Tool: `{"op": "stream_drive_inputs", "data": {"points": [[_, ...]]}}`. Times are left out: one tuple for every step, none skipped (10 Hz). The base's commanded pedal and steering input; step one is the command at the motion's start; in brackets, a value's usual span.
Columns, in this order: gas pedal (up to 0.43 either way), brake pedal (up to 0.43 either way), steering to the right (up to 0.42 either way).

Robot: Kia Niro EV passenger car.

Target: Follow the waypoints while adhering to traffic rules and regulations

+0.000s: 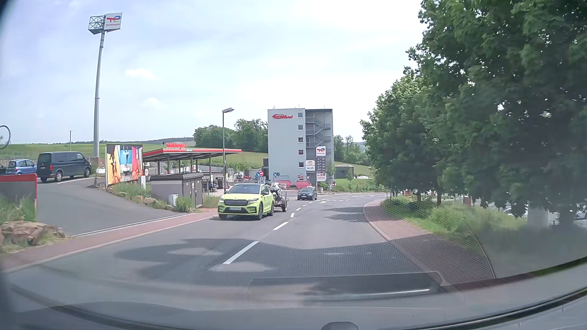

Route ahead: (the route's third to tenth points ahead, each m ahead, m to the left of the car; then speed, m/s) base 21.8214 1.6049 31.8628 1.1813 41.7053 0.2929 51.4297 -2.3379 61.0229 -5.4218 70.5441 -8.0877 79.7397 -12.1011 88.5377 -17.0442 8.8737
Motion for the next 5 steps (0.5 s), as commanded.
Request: {"op": "stream_drive_inputs", "data": {"points": [[0.000,0.000,0.013],[0.000,0.000,0.014],[0.000,0.000,0.014],[0.000,0.000,0.014],[0.000,0.000,0.014]]}}
